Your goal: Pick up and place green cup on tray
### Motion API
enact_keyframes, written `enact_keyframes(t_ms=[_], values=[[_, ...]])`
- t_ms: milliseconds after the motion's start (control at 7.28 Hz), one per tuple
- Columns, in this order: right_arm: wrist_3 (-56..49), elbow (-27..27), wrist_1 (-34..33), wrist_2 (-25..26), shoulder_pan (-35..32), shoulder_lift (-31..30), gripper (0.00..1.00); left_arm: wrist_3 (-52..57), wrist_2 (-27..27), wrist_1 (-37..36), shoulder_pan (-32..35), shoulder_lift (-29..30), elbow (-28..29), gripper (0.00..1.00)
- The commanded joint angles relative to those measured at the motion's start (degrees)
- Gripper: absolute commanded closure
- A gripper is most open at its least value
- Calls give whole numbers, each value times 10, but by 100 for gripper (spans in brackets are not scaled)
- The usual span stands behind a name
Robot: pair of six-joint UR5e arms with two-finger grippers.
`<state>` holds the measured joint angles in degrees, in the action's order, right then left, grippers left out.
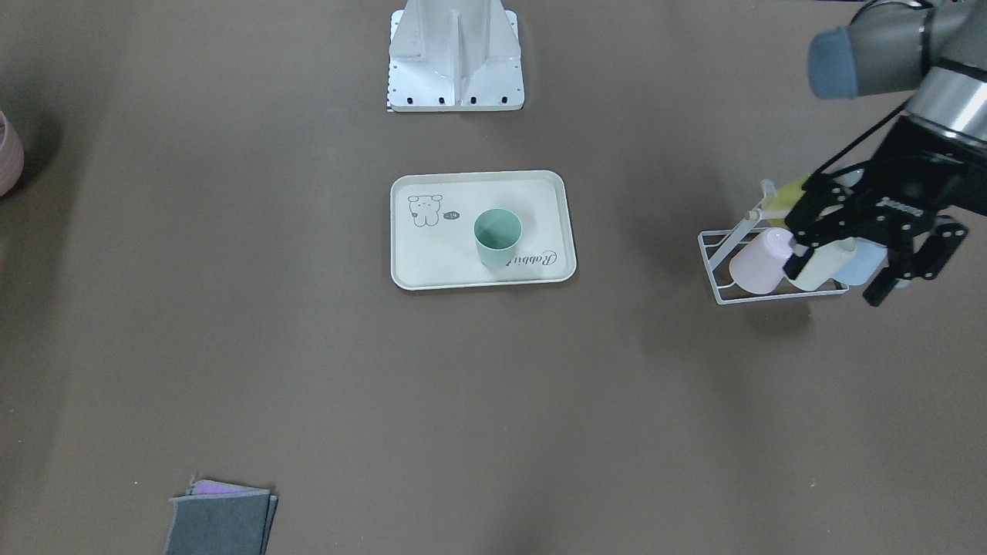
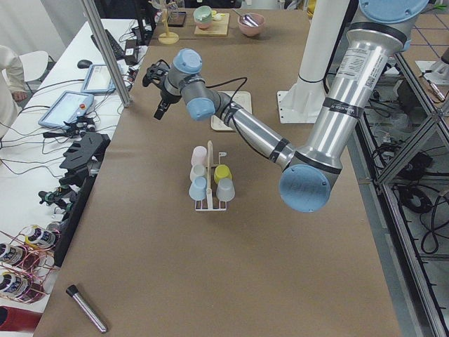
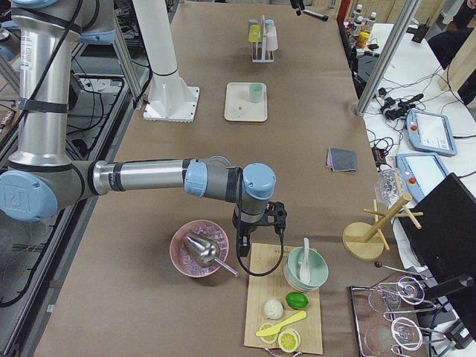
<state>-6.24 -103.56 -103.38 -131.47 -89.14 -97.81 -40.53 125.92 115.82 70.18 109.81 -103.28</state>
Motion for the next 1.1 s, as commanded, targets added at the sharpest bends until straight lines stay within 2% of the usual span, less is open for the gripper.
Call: enact_keyframes(t_ms=[0,275,549,961], values=[[11,0,1,1,-1,-1,0,114,127,-90,109,-9,70,2],[13,4,2,0,-1,-1,0,226,144,-117,176,-28,157,2],[12,3,2,1,-1,-1,0,309,138,-254,192,-35,169,2],[12,3,2,2,-1,-1,0,337,135,-266,189,-70,166,2]])
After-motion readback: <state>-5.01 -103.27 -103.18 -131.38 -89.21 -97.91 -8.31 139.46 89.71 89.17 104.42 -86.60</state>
